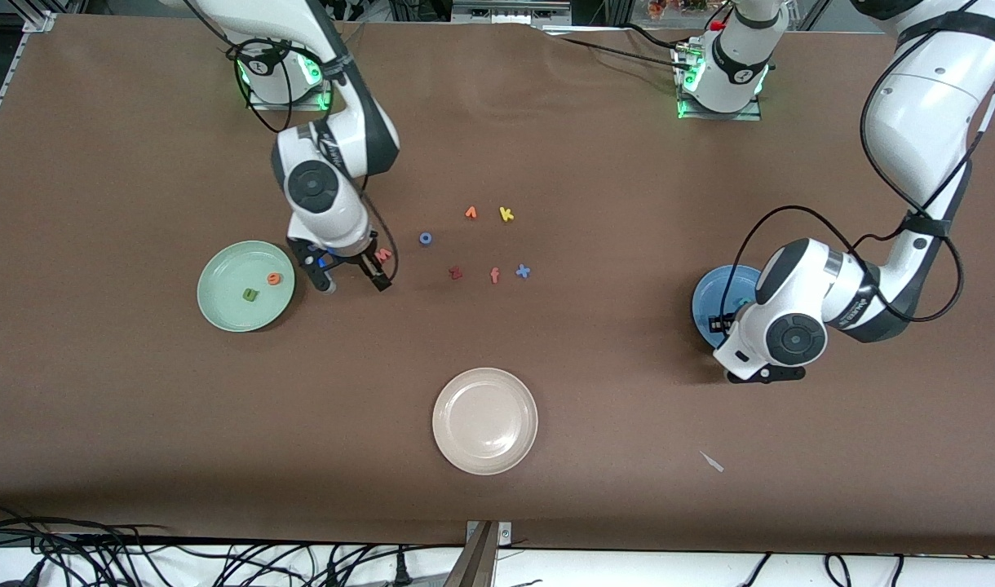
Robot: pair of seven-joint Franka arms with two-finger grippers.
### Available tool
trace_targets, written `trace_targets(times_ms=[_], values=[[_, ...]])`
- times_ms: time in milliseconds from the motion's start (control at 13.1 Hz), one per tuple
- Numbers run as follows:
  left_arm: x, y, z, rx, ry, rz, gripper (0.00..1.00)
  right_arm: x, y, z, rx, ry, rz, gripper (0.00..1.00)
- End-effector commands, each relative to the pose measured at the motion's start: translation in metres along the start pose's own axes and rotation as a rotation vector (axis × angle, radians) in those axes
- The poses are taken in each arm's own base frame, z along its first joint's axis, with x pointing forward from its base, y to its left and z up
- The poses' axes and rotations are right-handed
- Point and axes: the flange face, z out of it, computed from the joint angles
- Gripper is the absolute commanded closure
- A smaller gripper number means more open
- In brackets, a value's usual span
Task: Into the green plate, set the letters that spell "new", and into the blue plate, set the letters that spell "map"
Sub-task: 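Return the left gripper to rest while the right gripper reaches pink letter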
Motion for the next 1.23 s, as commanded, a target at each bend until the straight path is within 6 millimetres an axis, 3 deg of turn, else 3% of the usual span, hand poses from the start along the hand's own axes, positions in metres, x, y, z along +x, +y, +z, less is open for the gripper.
trace_targets(times_ms=[0,306,613,919,1149], values=[[-0.015,-0.038,-0.072,0.057,-0.003,-0.01,0.0,-0.016,0.002,0.012,0.014,0.022,0.046,0.0],[-0.04,-0.084,-0.154,-0.012,-0.079,-0.012,0.0,-0.01,0.024,0.013,0.026,0.014,0.05,0.0],[-0.082,-0.122,-0.228,-0.006,-0.055,-0.016,0.0,-0.006,0.043,0.026,0.067,0.023,0.055,0.01],[-0.113,-0.139,-0.273,-0.042,-0.02,0.024,0.0,-0.004,0.049,0.035,0.067,0.026,0.057,0.05],[-0.132,-0.142,-0.293,-0.078,0.01,0.096,0.0,-0.004,0.048,0.04,0.075,0.026,0.066,0.11]])
